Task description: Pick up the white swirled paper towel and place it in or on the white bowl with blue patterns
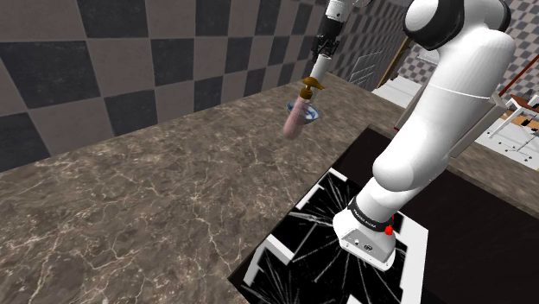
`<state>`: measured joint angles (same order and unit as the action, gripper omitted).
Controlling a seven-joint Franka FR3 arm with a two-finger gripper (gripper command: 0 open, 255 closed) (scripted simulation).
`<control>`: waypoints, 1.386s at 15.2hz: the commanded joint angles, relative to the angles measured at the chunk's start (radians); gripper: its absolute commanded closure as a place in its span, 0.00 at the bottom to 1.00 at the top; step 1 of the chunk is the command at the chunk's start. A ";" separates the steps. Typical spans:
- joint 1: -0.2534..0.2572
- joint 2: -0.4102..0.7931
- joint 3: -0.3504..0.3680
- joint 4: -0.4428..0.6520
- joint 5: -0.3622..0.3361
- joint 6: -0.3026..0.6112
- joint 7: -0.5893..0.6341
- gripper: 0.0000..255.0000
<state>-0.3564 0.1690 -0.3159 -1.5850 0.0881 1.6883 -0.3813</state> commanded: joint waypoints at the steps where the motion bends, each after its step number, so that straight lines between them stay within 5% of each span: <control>1: 0.000 0.000 0.000 -0.028 0.000 0.028 -0.003 1.00; 8: 0.002 0.005 0.001 -0.118 0.004 0.123 -0.008 1.00; 16: 0.002 0.005 0.001 -0.118 0.004 0.123 -0.008 1.00; 17: 0.002 0.005 0.001 -0.118 0.004 0.123 -0.008 0.00; 21: 0.002 0.005 0.001 -0.118 0.004 0.123 -0.008 0.00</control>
<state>-0.3549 0.1740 -0.3146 -1.7033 0.0917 1.8117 -0.3897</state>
